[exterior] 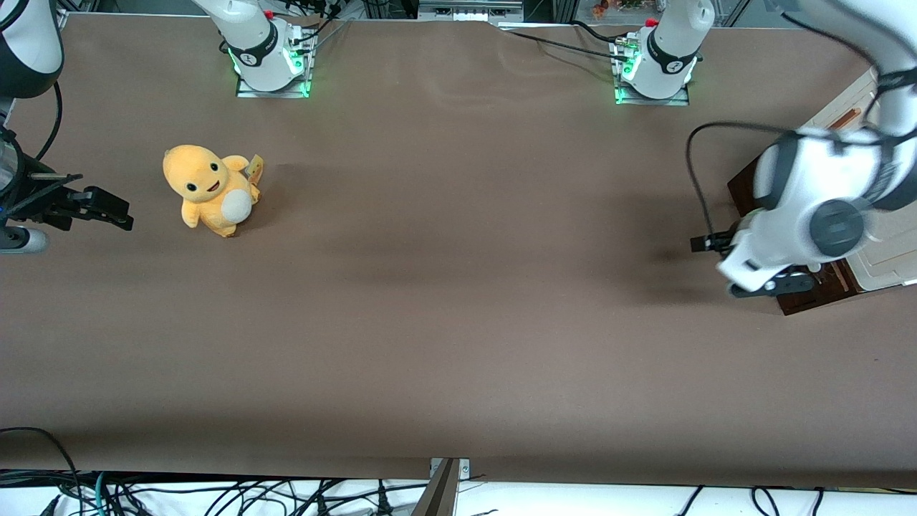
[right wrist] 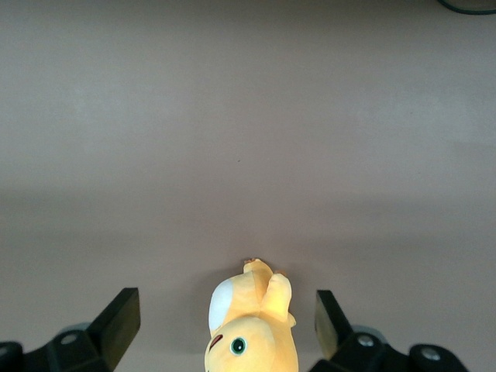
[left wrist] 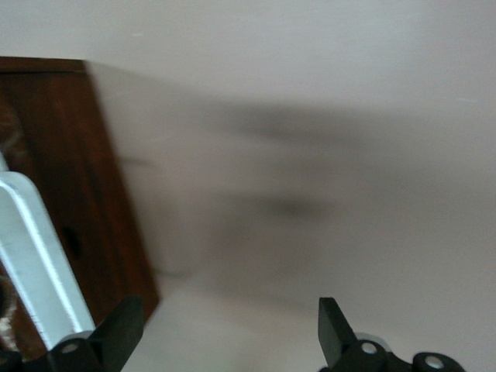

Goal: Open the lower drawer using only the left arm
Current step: 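Lower the open left gripper onto the lower drawer's white handle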

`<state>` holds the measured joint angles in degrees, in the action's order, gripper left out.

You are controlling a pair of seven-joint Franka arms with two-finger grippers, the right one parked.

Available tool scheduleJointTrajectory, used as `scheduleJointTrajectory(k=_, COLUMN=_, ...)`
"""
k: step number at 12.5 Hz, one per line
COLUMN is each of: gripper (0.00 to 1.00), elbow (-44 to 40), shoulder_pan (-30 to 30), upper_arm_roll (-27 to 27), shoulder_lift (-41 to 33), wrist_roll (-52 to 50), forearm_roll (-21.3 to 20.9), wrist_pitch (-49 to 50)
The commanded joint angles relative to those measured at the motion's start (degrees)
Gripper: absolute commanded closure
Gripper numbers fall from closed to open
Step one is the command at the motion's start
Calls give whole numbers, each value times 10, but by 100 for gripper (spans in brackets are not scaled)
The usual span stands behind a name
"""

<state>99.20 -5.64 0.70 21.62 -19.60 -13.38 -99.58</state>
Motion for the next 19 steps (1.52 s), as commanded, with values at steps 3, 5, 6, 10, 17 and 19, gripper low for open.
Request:
scheduleJointTrajectory(k=3, gripper=0, elbow=5, shoulder_pan=-2, upper_arm_roll=9, shoulder_lift=74, wrist_roll=-111, forearm_roll=-183, wrist_pitch=5)
scheduleJointTrajectory(k=5, gripper=0, elbow=5, shoulder_pan=2, upper_arm_roll=10, shoulder_lift=97, wrist_roll=-158, forearm_roll=-262, wrist_pitch=31)
scheduleJointTrajectory(k=6, gripper=0, elbow=6, shoulder_pan=2, upper_arm_roll=10, shoulder_lift=101, wrist_roll=-163, forearm_roll=-301, wrist_pitch=53)
scheduleJointTrajectory(k=10, gripper=0, elbow=26, shoulder_pan=6, upper_arm_roll=10, shoulder_lift=115, wrist_roll=-179, forearm_roll=-367, wrist_pitch=90)
scheduleJointTrajectory(k=17, gripper=66, elbow=40, shoulder_pan=17, upper_arm_roll=10, shoulder_lift=130, wrist_roll=-165, forearm_roll=-418, wrist_pitch=114)
scheduleJointTrajectory(k=19, gripper=79, elbow=34, shoulder_pan=16, upper_arm_roll=10, shoulder_lift=129, wrist_roll=-124, forearm_roll=-419, wrist_pitch=126)
